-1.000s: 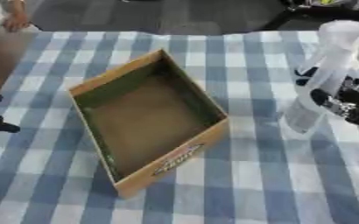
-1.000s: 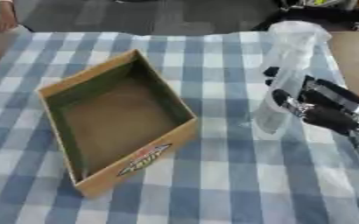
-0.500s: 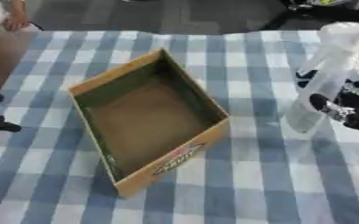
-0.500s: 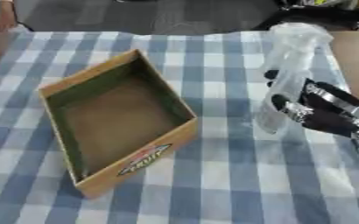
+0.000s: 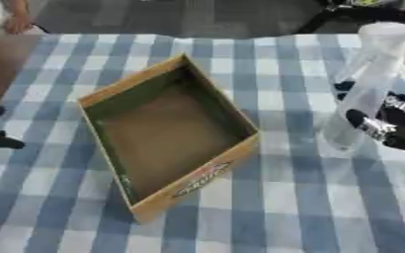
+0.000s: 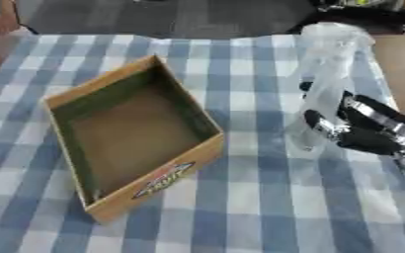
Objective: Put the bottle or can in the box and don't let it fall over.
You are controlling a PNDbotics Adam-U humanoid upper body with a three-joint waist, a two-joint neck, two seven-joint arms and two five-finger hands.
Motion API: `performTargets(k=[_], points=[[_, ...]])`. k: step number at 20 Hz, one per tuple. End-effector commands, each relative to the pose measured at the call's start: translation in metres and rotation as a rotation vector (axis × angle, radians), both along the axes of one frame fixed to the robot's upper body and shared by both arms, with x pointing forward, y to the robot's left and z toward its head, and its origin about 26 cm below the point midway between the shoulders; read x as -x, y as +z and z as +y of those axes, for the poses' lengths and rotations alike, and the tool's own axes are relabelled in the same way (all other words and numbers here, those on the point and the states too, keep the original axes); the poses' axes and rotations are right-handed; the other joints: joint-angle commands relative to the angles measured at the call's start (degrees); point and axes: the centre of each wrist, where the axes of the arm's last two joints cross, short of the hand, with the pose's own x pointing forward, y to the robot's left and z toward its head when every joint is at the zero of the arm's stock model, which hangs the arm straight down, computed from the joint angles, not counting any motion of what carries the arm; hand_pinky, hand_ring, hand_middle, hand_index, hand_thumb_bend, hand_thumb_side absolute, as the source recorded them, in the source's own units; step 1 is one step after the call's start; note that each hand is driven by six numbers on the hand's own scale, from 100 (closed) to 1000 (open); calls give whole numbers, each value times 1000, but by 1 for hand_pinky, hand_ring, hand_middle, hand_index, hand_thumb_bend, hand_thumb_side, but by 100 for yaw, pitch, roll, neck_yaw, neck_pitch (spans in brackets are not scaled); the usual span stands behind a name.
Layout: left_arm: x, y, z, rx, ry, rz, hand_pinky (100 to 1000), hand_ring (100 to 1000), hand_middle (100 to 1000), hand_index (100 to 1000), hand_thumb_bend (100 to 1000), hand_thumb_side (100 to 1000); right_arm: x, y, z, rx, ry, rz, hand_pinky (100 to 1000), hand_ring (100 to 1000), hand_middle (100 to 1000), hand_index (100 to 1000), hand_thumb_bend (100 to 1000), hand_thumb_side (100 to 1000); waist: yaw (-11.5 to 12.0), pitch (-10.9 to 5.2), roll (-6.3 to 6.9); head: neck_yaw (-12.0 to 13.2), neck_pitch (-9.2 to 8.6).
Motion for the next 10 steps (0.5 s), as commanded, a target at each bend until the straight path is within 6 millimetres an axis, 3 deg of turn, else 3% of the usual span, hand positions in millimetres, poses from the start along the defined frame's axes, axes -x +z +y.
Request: performTargets(k=[1, 10], points=[[1, 9, 1, -22, 0, -27, 1000, 620, 899, 973, 100, 747, 0, 1, -2, 14, -19, -5, 1000, 1000, 1000, 980, 100, 642, 6, -65, 2, 3, -86], [1, 10, 1, -23, -2, -31, 1000, 622, 899, 973, 100, 746, 1, 0, 1, 16, -29, -20, 999, 1000, 1000, 966, 100, 605, 5, -21, 14, 13, -92]])
